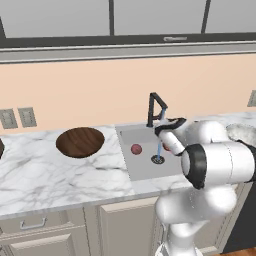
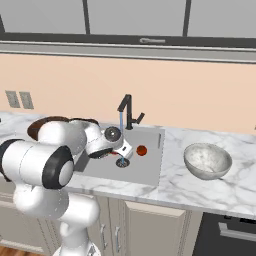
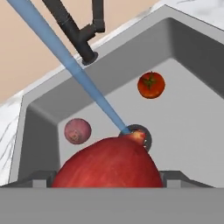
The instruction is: Pick the onions from the sink and place them in one bowl. Place the tomato in the other bowl. Then turn off the sink faucet.
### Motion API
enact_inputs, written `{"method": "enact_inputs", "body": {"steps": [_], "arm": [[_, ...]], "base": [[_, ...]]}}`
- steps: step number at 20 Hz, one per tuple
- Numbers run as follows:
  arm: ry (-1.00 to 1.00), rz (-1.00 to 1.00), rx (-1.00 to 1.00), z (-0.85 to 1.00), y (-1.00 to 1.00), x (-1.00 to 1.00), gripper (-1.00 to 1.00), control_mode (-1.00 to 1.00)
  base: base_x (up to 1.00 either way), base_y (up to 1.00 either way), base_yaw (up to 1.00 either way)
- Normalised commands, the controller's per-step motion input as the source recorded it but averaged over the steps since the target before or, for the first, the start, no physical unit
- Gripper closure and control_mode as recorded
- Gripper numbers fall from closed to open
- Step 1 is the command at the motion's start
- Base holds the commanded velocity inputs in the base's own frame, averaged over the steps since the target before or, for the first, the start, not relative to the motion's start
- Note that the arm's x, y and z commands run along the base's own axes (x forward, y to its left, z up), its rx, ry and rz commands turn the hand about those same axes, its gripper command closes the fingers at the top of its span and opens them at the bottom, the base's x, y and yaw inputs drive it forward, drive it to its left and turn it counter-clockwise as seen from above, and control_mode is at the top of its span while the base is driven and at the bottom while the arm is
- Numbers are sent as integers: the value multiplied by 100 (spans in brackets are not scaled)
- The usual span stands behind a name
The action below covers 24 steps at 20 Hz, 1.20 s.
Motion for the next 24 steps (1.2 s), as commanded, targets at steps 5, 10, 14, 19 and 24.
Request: {"method": "enact_inputs", "body": {"steps": [5,10,14,19,24], "arm": [[9,-5,0,100,-19,-36,100,-100],[26,-7,-7,100,-51,-37,100,-100],[36,-4,-3,100,-70,-16,100,-100],[24,0,1,69,-90,-5,100,-100],[2,0,11,28,-79,0,100,-100]], "base": [[0,0,0],[0,0,0],[0,0,0],[0,0,0],[0,0,0]]}}
